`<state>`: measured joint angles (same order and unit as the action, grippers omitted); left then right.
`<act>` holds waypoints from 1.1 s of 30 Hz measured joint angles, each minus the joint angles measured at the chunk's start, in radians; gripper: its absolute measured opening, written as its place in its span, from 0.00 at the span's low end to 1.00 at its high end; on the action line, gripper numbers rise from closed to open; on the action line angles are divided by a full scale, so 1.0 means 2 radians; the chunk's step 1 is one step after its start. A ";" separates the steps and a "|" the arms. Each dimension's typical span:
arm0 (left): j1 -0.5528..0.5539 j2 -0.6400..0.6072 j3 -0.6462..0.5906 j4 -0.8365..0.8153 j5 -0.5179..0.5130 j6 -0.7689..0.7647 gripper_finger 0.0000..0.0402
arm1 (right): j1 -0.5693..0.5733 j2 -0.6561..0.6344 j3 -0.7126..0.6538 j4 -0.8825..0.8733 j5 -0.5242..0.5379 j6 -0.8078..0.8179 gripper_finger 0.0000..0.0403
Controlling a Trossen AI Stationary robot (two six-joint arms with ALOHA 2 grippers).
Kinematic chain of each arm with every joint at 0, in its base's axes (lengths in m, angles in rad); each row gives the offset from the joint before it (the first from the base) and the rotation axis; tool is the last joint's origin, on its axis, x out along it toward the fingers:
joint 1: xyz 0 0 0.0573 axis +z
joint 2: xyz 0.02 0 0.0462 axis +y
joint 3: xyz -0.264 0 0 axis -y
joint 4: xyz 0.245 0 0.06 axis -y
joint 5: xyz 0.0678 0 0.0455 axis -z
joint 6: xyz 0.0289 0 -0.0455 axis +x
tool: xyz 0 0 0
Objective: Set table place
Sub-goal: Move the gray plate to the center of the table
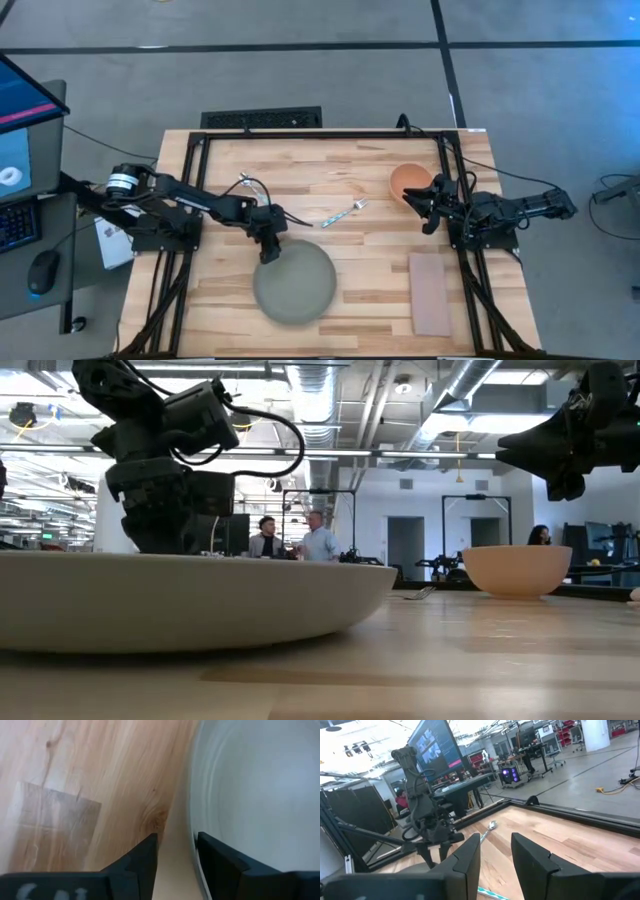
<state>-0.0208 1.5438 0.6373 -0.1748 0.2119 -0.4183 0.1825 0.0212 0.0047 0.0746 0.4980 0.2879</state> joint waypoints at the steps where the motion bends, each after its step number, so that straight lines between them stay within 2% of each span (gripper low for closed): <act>1: 0.000 0.003 0.000 0.002 -0.001 -0.005 0.31 | 0.000 0.000 0.000 0.000 0.000 0.000 0.33; 8: 0.000 0.002 -0.001 0.011 0.000 -0.024 0.16 | 0.000 0.000 0.000 0.000 0.000 0.000 0.33; 12: 0.000 0.003 -0.001 0.031 0.034 -0.026 0.03 | 0.000 0.000 0.000 0.000 0.000 0.000 0.33; 18: 0.000 0.003 0.013 0.052 0.047 -0.036 0.01 | 0.000 0.000 0.000 0.000 0.000 -0.001 0.33; 23: 0.005 0.003 0.069 0.019 0.068 -0.024 0.01 | 0.000 0.000 0.000 0.000 0.000 -0.003 0.33; 29: 0.020 0.012 0.165 -0.056 0.069 -0.053 0.00 | 0.000 0.000 0.000 0.000 0.000 -0.013 0.33; 33: 0.024 0.047 0.228 -0.086 0.073 -0.032 0.00 | 0.000 0.000 0.000 0.001 0.001 -0.016 0.33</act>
<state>0.0270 1.6386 1.0942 -0.3474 0.3572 -0.4821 0.1822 0.0203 0.0047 0.0756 0.4995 0.2556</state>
